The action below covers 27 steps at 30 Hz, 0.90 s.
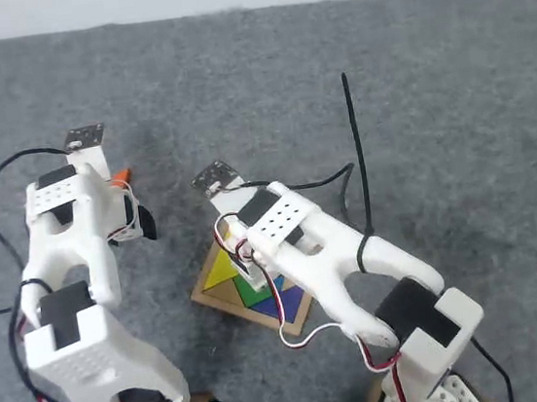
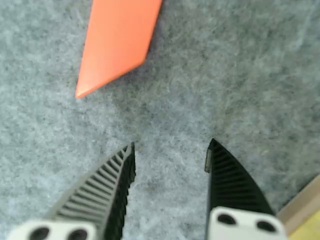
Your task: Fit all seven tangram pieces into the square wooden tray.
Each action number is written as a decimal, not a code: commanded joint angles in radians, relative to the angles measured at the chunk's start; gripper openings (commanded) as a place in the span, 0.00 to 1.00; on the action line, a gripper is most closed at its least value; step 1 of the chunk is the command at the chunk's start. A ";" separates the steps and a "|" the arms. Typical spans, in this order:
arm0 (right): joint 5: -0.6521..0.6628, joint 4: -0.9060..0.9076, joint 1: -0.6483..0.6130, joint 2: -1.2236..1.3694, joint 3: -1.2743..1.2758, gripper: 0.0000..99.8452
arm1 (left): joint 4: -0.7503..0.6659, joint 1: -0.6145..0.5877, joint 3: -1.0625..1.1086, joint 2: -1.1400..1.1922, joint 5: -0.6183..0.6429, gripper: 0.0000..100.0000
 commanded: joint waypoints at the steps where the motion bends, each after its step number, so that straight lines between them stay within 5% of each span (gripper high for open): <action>1: -0.015 0.091 0.027 -0.058 -0.103 0.05 | -0.012 -0.003 -0.005 -0.018 -0.012 0.22; 11: -0.014 0.242 0.073 -0.450 -0.071 0.05 | -0.012 0.003 -0.005 -0.018 -0.015 0.22; 22: -0.012 -0.157 0.142 -0.579 0.359 0.05 | 0.018 -0.003 -0.271 -0.003 -0.025 0.23; 27: -0.011 -0.160 0.145 -0.579 0.368 0.05 | 0.083 -0.005 -0.432 0.101 -0.206 0.23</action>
